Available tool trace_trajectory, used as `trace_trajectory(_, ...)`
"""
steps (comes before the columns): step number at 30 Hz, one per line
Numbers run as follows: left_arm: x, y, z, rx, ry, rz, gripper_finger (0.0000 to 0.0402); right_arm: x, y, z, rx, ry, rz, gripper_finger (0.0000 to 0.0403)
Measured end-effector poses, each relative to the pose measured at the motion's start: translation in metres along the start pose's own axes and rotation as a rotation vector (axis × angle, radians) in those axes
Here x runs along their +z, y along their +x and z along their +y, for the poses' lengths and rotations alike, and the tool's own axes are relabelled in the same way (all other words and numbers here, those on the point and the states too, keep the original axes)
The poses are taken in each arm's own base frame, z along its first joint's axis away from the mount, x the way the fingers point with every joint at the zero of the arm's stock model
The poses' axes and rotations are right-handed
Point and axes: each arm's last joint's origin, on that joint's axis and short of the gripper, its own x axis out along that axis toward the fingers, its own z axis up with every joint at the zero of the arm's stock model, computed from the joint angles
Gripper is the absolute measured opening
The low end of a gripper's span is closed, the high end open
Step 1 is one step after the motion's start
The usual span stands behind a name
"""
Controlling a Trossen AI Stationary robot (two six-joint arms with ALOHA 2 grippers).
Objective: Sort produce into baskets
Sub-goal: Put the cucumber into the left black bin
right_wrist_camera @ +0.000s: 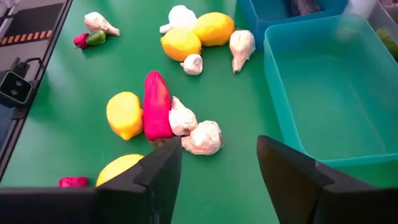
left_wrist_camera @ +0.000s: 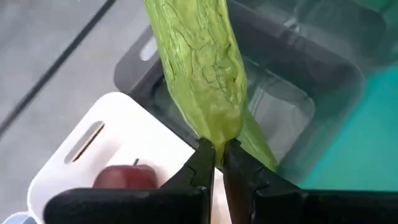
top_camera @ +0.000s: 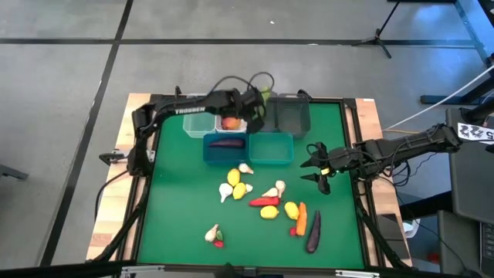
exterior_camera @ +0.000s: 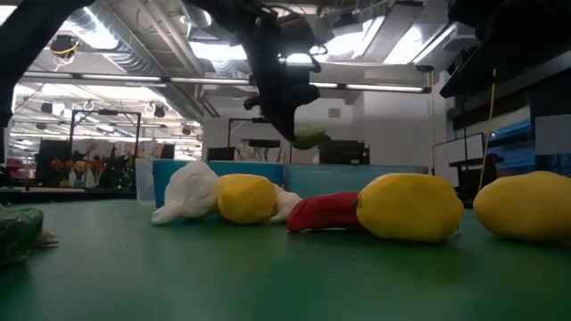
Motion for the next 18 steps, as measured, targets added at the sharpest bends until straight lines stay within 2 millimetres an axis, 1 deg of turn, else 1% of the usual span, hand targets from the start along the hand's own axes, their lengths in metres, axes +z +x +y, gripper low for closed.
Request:
trace_trajectory(2, 0.002, 0.004, 0.009, -0.043, -0.027, 0.005, 0.0017, 0.0, 0.0, 0.0, -0.01, -0.002, -0.003, 0.0209)
trace_trajectory(5, 0.004, 0.007, 0.014, -0.084, -0.044, 0.004, 0.0017, 0.0, 0.0, -0.001, -0.019, -0.002, -0.006, 0.0209)
trace_trajectory(12, 0.006, 0.005, 0.01, -0.096, -0.061, -0.015, 0.0017, 0.0, 0.0, -0.001, -0.021, -0.003, -0.006, 0.0209)
trace_trajectory(18, 0.01, 0.003, 0.004, -0.113, -0.068, -0.066, 0.0017, 0.0, 0.0, -0.001, -0.021, -0.003, -0.006, 0.0209)
